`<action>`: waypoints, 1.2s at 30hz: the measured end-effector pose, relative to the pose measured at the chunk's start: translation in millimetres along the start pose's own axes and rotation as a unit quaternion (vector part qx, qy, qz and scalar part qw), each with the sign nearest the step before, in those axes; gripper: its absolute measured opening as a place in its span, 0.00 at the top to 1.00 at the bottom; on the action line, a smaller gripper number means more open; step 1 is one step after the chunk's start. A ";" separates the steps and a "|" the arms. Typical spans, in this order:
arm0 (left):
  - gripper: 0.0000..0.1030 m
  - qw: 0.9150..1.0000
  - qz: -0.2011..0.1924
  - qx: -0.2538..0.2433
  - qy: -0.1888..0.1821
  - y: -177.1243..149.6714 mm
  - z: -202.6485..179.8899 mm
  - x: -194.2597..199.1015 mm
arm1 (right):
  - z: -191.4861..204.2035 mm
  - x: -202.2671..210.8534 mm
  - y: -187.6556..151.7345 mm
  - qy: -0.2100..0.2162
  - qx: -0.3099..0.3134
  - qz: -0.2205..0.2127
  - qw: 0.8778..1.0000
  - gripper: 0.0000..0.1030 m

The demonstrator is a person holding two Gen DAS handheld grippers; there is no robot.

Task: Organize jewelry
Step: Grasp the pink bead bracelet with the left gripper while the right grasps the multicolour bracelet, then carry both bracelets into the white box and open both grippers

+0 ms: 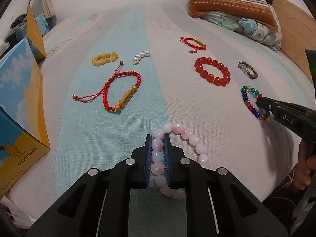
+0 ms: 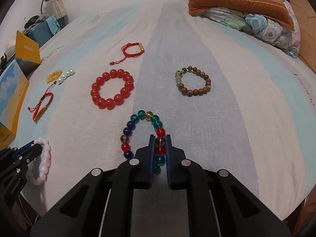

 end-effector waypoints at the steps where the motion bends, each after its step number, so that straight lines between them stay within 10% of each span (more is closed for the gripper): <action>1: 0.89 1.000 -0.001 0.003 -0.004 0.4 0.4 1.7 | 1.1 3.0 0.4 0.001 0.000 -0.003 1.000 0.91; 36: 0.89 0.998 -0.066 0.006 -0.003 65.8 11.9 93.6 | 26.7 107.2 49.9 0.029 0.013 -0.073 0.997 0.91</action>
Point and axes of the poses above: each gripper's, at about its wrist camera, not at the fingertips, and x roughly against the way its jaws point, z to its left, y to its top, the point moved 7 cm from there along -x, roughly the way its jaws point, and after that the axes turned 2 degrees about -z, right-handed, at the moved point
